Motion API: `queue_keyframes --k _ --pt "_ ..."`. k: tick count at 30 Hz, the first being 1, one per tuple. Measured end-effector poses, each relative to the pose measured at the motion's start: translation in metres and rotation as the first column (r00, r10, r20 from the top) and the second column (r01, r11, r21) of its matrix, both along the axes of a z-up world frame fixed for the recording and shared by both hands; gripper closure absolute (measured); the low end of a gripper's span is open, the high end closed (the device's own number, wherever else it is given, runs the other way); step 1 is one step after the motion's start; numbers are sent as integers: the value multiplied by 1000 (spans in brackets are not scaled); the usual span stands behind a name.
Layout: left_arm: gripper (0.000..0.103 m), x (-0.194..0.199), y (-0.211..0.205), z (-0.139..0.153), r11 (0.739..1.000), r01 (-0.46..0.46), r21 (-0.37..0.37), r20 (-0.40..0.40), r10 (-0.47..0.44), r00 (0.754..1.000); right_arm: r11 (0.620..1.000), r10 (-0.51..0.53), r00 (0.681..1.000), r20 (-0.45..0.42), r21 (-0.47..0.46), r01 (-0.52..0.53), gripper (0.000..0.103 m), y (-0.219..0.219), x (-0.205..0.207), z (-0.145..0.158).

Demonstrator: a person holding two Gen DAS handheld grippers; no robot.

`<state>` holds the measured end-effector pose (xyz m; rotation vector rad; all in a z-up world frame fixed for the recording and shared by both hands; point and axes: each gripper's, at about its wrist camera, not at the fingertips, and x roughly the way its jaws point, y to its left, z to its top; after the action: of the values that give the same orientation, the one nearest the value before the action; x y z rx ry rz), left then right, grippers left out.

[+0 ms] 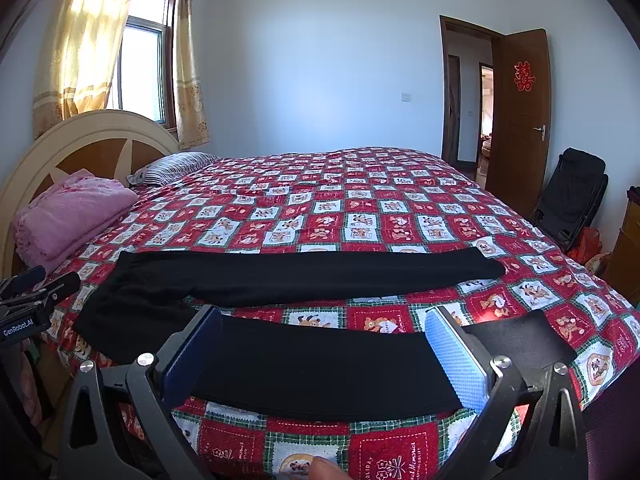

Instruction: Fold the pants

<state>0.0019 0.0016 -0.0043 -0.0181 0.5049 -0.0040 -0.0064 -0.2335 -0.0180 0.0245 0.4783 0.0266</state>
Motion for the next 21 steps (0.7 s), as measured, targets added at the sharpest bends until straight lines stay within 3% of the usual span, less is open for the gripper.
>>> queue_keyframes --k 21 --pt "0 2 -5 -8 1000 -1 -3 -16 1 1000 1000 5 1000 -19 -8 -5 1 2 4 -4"
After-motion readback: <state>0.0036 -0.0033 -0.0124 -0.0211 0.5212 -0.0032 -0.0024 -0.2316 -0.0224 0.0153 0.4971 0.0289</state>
